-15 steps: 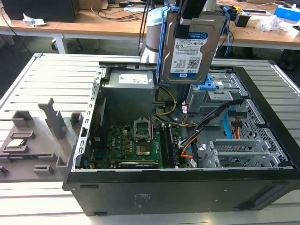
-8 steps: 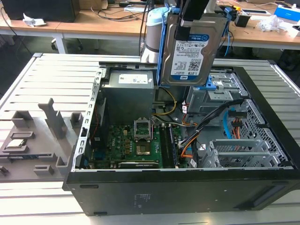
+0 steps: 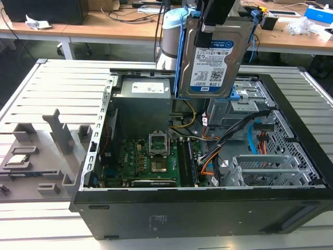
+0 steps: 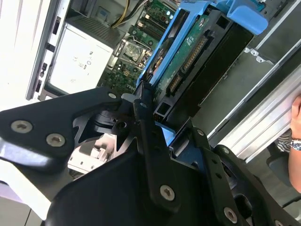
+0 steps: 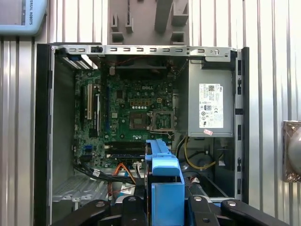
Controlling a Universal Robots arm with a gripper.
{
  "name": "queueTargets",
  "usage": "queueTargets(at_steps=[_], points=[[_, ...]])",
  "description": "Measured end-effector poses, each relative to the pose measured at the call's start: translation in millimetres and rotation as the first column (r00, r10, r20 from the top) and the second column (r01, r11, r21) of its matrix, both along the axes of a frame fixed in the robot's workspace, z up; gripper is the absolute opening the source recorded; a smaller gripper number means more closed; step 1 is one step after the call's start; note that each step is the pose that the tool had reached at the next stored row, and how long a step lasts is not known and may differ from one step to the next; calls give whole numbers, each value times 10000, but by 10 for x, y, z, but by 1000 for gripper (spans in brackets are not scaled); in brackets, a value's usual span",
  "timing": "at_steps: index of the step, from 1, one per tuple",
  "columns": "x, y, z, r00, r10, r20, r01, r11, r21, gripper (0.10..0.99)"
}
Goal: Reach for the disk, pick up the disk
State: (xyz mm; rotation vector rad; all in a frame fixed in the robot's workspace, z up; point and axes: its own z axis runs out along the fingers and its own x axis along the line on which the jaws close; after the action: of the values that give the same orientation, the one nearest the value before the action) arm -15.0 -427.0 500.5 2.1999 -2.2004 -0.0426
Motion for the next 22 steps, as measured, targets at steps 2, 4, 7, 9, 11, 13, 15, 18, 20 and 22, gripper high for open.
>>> queueTargets(at_steps=[2, 4, 7, 9, 11, 13, 15, 18, 20, 22], points=[[0, -38, 0, 10000, 1, 0, -1, 10000, 0, 369], [0, -69, 0, 10000, 1, 0, -1, 10000, 0, 369], [0, -114, 0, 10000, 1, 0, -1, 10000, 0, 369], [0, -142, 0, 10000, 0, 0, 0, 10000, 0, 369], [0, -174, 0, 10000, 1, 0, -1, 10000, 0, 369], [0, -218, 0, 10000, 1, 0, -1, 10000, 0, 369], [0, -258, 0, 10000, 0, 0, 0, 10000, 0, 369], [0, -304, 0, 10000, 0, 0, 0, 10000, 0, 369], [0, -340, 0, 10000, 0, 0, 0, 10000, 0, 369], [0, -374, 0, 10000, 0, 0, 0, 10000, 0, 369]])
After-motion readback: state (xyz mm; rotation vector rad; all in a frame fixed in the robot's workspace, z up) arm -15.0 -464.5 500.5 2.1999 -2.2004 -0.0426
